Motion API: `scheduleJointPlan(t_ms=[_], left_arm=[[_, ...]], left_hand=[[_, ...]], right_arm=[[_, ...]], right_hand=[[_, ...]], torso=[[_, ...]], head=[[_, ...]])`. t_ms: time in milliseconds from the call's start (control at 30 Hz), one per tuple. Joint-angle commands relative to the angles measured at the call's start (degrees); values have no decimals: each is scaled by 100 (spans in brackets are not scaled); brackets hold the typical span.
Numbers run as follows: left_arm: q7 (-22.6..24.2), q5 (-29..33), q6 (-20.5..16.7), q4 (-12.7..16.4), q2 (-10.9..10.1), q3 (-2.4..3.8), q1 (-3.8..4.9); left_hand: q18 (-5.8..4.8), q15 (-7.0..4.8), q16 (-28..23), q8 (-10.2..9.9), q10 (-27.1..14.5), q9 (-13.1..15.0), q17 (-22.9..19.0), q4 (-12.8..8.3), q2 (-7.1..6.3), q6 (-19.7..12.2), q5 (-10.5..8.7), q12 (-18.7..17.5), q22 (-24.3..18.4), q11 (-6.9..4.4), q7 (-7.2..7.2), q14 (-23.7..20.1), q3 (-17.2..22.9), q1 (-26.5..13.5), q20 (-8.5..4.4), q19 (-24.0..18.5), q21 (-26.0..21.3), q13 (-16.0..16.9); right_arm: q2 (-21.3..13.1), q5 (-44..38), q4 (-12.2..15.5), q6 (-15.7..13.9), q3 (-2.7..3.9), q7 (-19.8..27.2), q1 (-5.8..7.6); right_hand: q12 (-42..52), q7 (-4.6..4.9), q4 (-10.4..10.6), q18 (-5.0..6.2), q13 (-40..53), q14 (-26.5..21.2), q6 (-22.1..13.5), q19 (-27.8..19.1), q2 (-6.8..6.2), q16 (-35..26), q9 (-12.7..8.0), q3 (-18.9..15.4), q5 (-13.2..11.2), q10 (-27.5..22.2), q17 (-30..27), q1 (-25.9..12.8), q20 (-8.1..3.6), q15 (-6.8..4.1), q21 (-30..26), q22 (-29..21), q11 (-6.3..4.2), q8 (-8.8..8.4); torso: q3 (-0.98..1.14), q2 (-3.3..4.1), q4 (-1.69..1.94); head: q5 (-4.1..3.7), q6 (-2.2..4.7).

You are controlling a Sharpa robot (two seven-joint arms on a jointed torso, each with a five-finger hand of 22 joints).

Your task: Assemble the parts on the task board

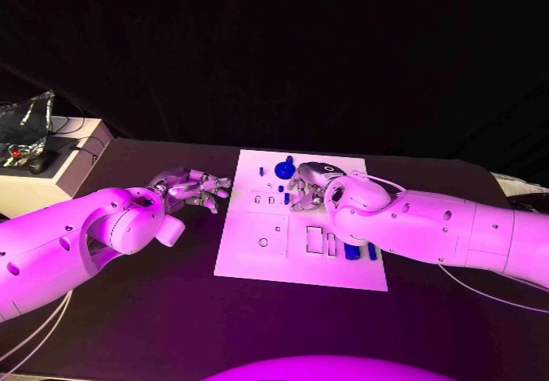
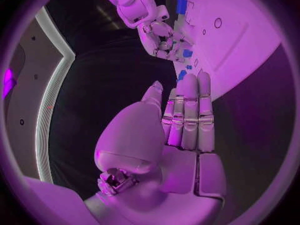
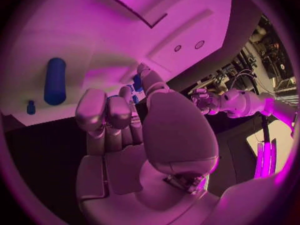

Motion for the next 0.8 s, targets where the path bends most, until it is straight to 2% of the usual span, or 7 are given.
scheduleJointPlan(t_ms=[33, 133, 167, 300, 500, 600, 800], left_arm=[[-50, -154, -32, -12, 33, 3, -1], [-150, -321, -96, -36, 64, 4, 0], [-185, -367, -109, -45, 76, 4, 1], [-391, -675, -146, -114, 175, 7, 17], [-830, -1227, -72, -342, 483, 9, 153], [-1324, -1518, 257, -546, 724, 10, 261], [-2104, -1990, 907, -1057, 1279, -64, 496]], left_hand=[[47, -8, -14, -22, 109, 1, 16, 7, -122, -32, -11, 99, 14, -39, -64, -20, -71, -48, 30, 13, -28, 38], [25, -70, 51, -27, 120, 2, 64, 34, -206, -2, 2, 356, 42, -124, -216, 19, -184, -214, -12, 47, 5, 179], [24, -90, 98, -26, 143, 3, 90, 60, -221, 23, 5, 425, 60, -147, -234, 66, -213, -275, -27, 79, 32, 216], [0, -186, 587, 45, 187, 54, 439, 243, -300, 357, 39, 1172, 405, -229, -235, 246, -297, -680, -164, 225, 411, 723], [18, -382, 1350, 563, 255, 557, 987, 420, -370, 614, 49, 2289, 1083, -455, -492, 528, -272, -1060, -322, 432, 1245, 1544], [-6, -427, 1539, 1003, 63, 1287, 1277, 502, -417, 427, 43, 2864, 1577, -521, -587, 571, -220, -1209, -356, 538, 2044, 2127], [-13, -443, 1686, 1247, -22, 2133, 1721, 666, -432, 213, 10, 3056, 1858, -527, -613, 667, -373, -1260, -352, 632, 2600, 2573]], right_arm=[[-161, 382, 103, -817, 2, 553, -12], [-324, 1186, 175, -1357, 7, 1248, -11], [-373, 1457, 197, -1471, 9, 1472, -9], [-612, 2676, 329, -1751, 26, 2329, 22], [-979, 3884, 499, -1708, 48, 2963, 107], [-1150, 4105, 544, -1628, 59, 3024, 177], [-1316, 4255, 500, -1483, 65, 3002, 304]], right_hand=[[48, 223, 283, -48, -3, 10, -466, 241, -175, 19, -15, -382, 280, 33, 42, -34, 58, 83, 65, 703, 88, -40], [102, 263, 1073, -7, 6, -5, -402, 237, -250, 39, -14, -882, 389, 54, 79, 249, 109, 108, 97, 703, 121, -54], [97, 258, 1078, -1, 2, -6, -316, 230, -261, 20, -6, -844, 410, 47, 59, 235, 108, 108, 64, 696, 120, -40], [111, 287, 660, 10, -8, -4, 159, 227, 108, -53, 23, -851, 423, 66, 6, -22, 104, 112, -34, 676, 149, 115], [140, 125, 407, -28, 10, 30, 435, 264, 577, 31, 182, -1010, 755, 197, 100, -479, 46, 39, 121, 709, 26, 625], [137, 27, 271, -64, 63, 44, 503, 281, 699, 83, 538, -1107, 905, 278, 156, -616, -8, -17, 231, 728, -46, 917], [103, -48, 95, -108, 255, 56, 191, 275, 879, 146, 1612, -1256, 1142, 310, 213, -834, -57, -48, 343, 741, -91, 1449]], torso=[[10, -13, -18], [16, -23, -39], [19, -29, -50], [50, -60, -94], [96, -116, -138], [119, -152, -167], [144, -202, -206]], head=[[13, 45], [17, 73], [25, 78], [56, 115], [90, 140], [130, 148], [169, 144]])
